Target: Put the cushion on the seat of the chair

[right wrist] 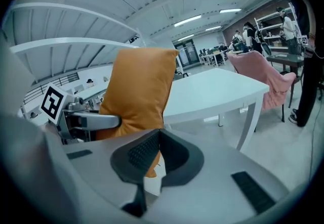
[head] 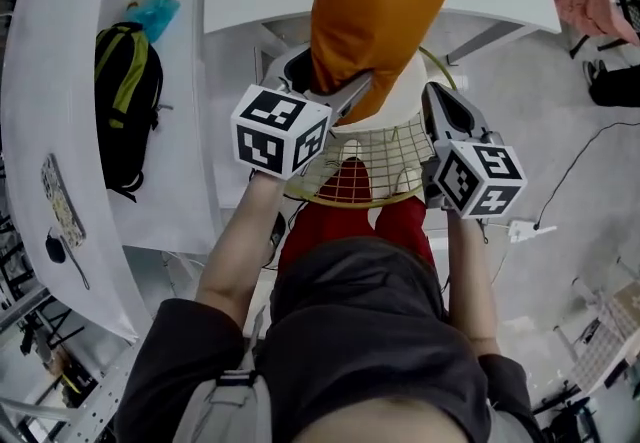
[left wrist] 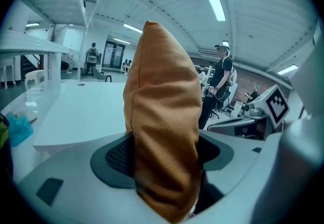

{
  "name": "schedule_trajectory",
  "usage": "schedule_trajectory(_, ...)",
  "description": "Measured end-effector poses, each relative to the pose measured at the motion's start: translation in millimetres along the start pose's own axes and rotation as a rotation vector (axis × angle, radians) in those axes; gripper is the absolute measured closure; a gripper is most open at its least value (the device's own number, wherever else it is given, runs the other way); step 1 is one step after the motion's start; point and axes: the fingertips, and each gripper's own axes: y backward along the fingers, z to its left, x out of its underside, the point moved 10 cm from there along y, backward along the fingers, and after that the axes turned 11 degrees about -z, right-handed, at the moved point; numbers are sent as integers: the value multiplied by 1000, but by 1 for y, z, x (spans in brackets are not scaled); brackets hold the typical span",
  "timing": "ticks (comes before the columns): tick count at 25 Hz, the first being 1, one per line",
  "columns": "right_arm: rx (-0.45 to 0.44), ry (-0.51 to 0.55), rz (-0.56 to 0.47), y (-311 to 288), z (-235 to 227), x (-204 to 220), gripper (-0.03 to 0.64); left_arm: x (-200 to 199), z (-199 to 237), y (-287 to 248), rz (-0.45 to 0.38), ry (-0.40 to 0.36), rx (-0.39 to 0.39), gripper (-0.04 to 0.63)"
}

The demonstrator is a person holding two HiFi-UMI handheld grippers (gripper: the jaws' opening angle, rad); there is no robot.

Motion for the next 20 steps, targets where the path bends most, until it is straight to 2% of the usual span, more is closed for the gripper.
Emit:
schedule_trajectory(11,129,-29,61,-8,-4,25,600,32,18,-28,157,-46,124,247)
schedule_trajectory(20,164,-53,102,-17,-1,42,600,64,20,-49,277,-69,199,247)
